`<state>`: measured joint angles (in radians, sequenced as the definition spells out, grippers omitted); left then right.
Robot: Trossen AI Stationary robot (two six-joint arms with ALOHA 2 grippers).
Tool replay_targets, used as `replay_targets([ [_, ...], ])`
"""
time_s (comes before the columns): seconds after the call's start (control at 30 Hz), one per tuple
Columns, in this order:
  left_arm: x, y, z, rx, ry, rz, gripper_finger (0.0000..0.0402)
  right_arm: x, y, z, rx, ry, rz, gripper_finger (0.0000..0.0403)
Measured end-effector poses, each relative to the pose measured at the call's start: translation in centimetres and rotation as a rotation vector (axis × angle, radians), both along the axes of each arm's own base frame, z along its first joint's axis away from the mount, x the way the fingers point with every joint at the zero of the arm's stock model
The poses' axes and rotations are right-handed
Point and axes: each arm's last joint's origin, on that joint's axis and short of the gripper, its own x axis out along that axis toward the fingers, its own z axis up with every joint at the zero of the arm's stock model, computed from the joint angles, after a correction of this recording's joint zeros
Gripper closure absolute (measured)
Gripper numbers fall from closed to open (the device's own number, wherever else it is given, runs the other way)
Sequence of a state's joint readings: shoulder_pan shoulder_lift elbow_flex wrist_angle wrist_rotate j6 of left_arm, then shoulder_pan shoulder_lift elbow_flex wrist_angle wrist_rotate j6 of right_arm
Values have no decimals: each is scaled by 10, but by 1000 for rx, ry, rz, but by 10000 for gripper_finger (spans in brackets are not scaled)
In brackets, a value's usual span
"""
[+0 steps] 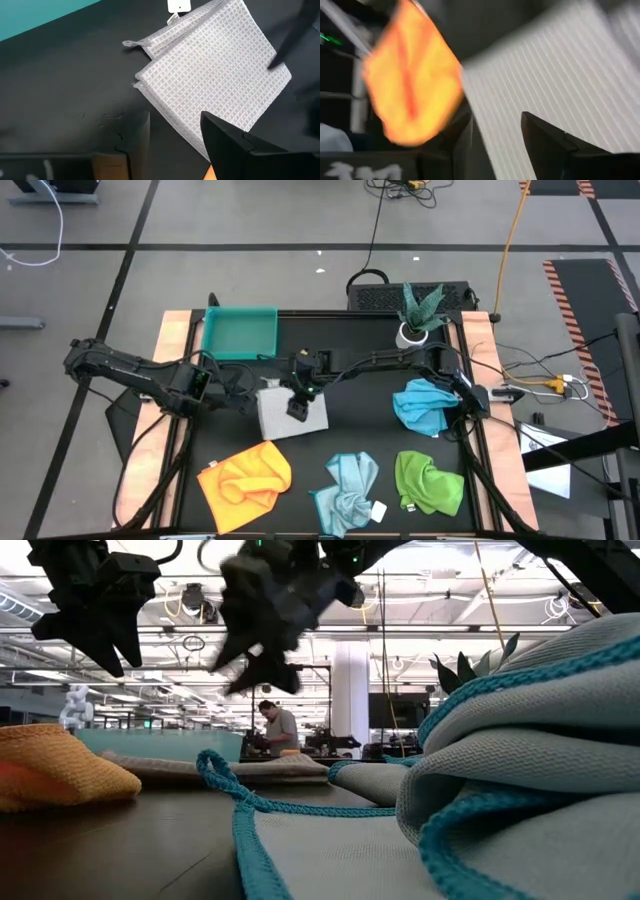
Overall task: Fold microfiber towels
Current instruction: Fold the gray microfiber towel
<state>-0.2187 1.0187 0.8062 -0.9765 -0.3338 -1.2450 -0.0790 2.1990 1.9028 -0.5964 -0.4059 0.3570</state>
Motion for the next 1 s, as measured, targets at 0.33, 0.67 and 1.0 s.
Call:
replay_targets([
  [0.33, 7, 8, -29, -78, 247, 165, 230, -26, 16, 11, -1, 178, 80, 275],
  [0.67, 50, 27, -58, -44, 248, 29, 239, -71, 9, 122, -132, -97, -10, 275],
  [1.0, 56, 67, -70, -134, 273, 92, 195, -147, 22, 215, -264, -336, -58, 275],
])
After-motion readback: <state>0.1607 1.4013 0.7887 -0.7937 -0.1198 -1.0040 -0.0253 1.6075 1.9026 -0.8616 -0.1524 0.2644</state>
